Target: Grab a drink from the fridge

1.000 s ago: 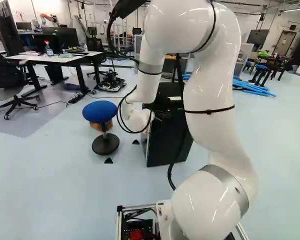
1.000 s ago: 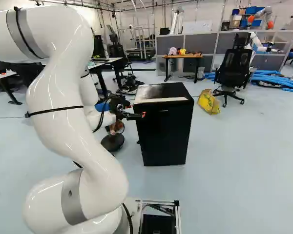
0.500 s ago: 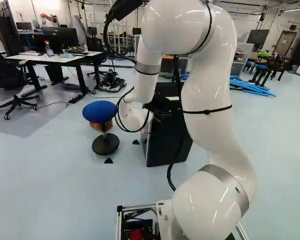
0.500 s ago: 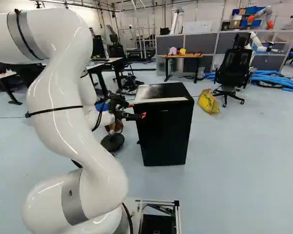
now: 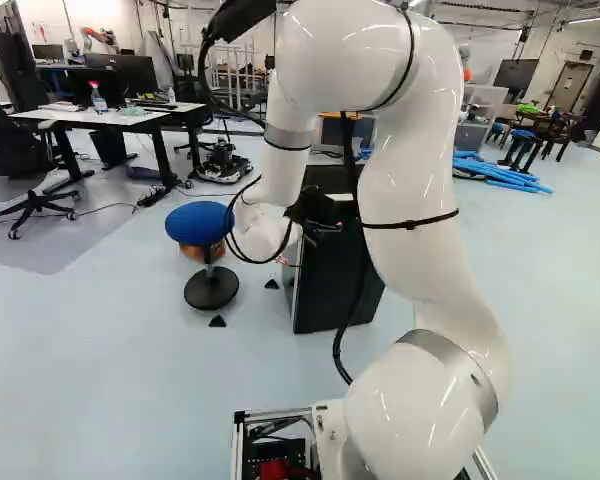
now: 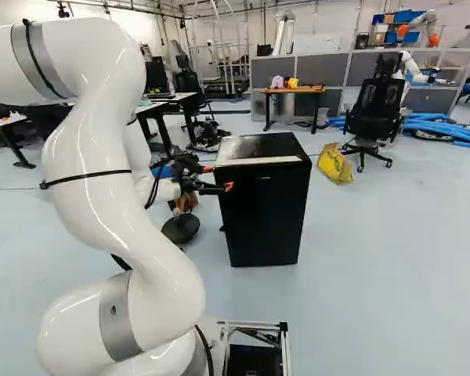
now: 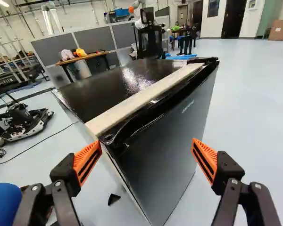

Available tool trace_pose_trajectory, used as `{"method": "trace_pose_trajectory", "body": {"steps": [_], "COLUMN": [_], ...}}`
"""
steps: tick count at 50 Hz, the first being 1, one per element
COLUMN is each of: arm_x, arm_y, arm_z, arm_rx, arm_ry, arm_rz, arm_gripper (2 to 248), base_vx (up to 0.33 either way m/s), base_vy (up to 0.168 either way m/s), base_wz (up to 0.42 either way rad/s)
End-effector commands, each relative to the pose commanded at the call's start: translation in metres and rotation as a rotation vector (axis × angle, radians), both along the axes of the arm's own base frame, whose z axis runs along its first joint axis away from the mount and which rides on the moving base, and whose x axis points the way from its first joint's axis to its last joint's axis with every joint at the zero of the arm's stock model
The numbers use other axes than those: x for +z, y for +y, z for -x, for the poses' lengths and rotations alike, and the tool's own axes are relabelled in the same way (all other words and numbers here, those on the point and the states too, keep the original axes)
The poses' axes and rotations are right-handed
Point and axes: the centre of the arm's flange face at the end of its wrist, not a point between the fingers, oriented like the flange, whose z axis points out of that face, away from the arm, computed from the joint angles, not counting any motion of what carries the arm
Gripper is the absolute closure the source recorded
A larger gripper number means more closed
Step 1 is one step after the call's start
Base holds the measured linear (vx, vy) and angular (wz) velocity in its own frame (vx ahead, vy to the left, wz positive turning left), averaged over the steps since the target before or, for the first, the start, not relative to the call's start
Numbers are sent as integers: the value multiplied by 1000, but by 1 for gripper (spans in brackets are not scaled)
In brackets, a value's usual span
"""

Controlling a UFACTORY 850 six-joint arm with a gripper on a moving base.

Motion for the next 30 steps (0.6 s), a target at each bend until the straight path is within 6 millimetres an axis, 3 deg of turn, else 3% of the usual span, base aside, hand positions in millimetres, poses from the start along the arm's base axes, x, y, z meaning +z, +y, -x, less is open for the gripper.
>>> {"method": "trace_pose_trajectory", "body": {"steps": [30], "arm_x": [-1], "arm_y": [27], "arm_z": [-4], "arm_rx": [46], "arm_ry": [-11], "arm_rz": [-6], "arm_gripper": [3], "base_vx": [0], "base_vy": [0], "base_wz": [0]}}
